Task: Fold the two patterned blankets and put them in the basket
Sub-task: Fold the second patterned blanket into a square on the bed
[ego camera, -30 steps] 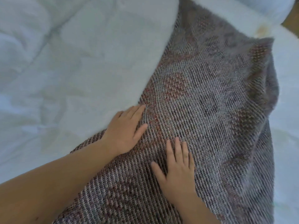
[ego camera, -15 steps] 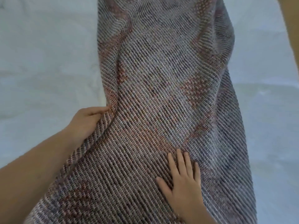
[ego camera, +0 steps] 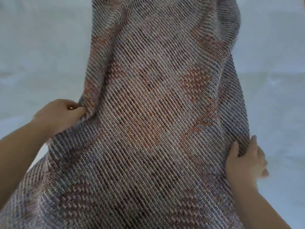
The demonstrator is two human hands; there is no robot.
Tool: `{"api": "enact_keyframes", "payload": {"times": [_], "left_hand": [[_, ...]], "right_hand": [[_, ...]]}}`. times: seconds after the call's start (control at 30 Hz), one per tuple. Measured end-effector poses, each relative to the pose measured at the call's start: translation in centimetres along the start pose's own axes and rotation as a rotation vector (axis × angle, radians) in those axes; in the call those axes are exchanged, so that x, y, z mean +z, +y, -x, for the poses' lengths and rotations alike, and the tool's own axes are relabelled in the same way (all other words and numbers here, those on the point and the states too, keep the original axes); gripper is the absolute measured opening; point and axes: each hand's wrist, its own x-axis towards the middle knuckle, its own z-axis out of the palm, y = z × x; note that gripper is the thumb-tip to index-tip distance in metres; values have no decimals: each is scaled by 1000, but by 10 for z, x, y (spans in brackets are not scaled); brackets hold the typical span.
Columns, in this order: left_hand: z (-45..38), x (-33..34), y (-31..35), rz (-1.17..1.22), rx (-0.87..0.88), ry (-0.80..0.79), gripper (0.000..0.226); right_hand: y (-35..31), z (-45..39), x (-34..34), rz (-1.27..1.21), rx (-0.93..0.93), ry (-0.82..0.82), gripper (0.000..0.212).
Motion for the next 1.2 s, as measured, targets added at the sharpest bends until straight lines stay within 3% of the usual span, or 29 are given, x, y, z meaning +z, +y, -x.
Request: {"api": "enact_keyframes", "payload": {"times": [0.03,0.1,0.17,0.23,0.27,0.33,0.4,0.43,0.5,0.57,0.7,0.9,1.03,1.2], "left_hand": [[2,-3,-12,-109,6,96,33],[-26,0,-80,-111,-28,254,48],[-81,14,-178,-105,-58,322,67],[-109,23,-227,-218,-81,432,87],[-108,28,-226,-221,-94,478,94],[-64,37,-157,-93,-149,500,97],[-3,35,-61,-152,44,584,80],[20,51,-27,-200,247,535,69],[51,100,13,-356,674,246,68],[58,142,19,-480,864,83,73],[38,153,-17,-543,823,96,75],[48,148,-38,-493,742,85,76],[57,162,-16,-507,817,77,70],[48,147,-68,-527,774,56,73]], "right_hand": [[2,-4,-3,-3,31,-9,60],[8,-5,-11,-77,25,-8,45],[18,-5,-24,-98,31,59,32],[37,-9,-33,-81,85,124,33],[45,-8,-34,-83,130,135,39],[51,-4,-33,6,125,185,56],[29,15,-27,81,-74,237,61],[10,32,-19,105,-250,204,60],[-39,71,4,167,-632,32,62],[-63,103,38,253,-879,-168,68],[-47,106,71,463,-845,-378,74],[-36,110,62,434,-755,-320,81],[-64,135,73,379,-915,-306,75],[-11,118,70,441,-846,-322,76]]}}
